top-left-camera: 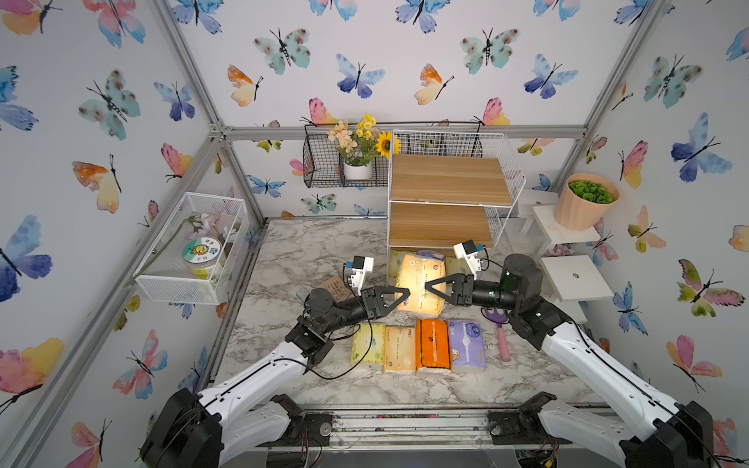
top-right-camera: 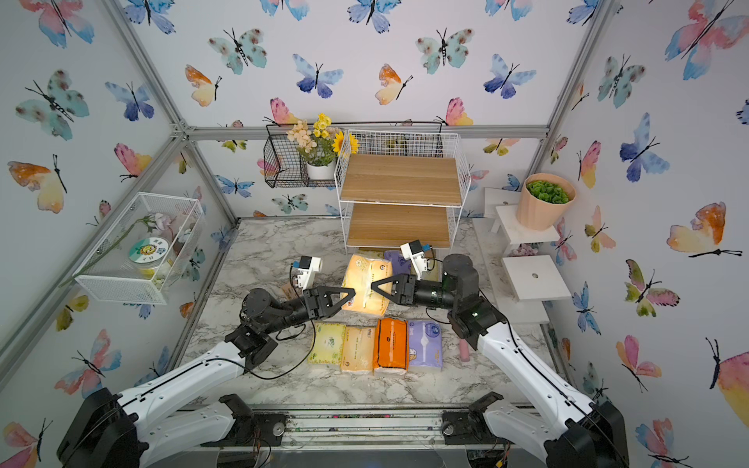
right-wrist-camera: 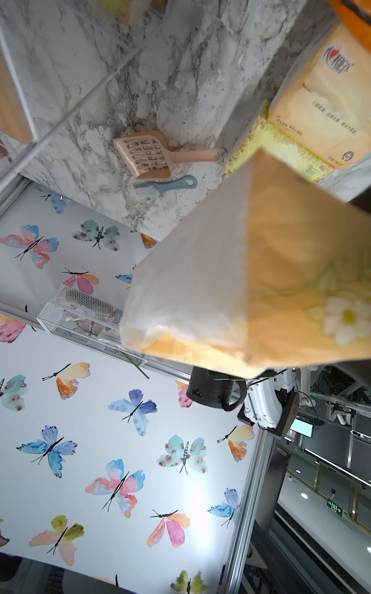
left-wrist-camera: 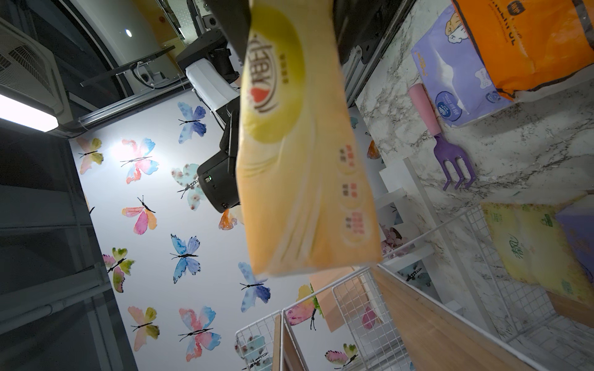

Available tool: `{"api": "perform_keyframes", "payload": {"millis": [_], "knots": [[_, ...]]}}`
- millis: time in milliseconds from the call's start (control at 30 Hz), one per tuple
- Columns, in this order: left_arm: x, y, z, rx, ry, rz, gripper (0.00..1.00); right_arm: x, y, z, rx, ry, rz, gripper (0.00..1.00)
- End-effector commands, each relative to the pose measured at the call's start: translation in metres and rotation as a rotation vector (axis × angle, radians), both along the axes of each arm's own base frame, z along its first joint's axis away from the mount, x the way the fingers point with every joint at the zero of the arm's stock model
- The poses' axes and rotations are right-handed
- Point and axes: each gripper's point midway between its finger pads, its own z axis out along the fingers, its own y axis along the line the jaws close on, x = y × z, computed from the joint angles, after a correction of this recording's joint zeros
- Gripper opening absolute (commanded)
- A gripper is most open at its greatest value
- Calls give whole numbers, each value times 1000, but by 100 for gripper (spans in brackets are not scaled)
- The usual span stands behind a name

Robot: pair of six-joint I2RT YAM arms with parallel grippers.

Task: Remove the tissue boxes from the shelf
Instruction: Pick up a box of tissues from the shelf, then place the box of tissues at the center of the board.

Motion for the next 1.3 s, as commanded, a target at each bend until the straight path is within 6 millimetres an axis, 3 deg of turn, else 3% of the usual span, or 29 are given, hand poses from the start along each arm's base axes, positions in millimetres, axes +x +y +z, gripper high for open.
{"api": "perform_keyframes", "payload": {"millis": [0, 100, 233, 300, 433, 600, 700, 833, 967, 1133, 1267], "knots": [[-6, 2, 10, 8, -49, -14, 60, -5, 3, 20, 43, -56, 51, 32], [3, 5, 5, 71, -27, 52, 81, -2, 4, 17, 37, -46, 45, 28], [16, 17, -2, 193, 2, 170, 96, 3, 5, 13, 34, -35, 23, 25], [27, 34, -9, 252, 48, 290, 98, 7, 5, 10, 27, -29, 13, 23], [44, 85, -25, 363, 170, 583, 97, 16, 6, -7, -41, 18, -26, 19], [44, 149, -42, 403, 299, 883, 97, 22, 13, -33, -101, 64, -80, 17], [38, 184, -51, 400, 353, 1031, 96, 14, 37, -57, -180, 115, -60, 17], [30, 206, -56, 432, 354, 1110, 96, -5, 82, -82, -261, 140, 3, 16], [21, 225, -65, 467, 394, 1173, 96, -10, 121, -101, -309, 162, 24, 13], [14, 244, -52, 420, 372, 1246, 96, -9, 170, -117, -356, 179, 61, 12], [8, 257, -44, 409, 363, 1293, 95, -11, 197, -132, -390, 227, 84, 11]]}}
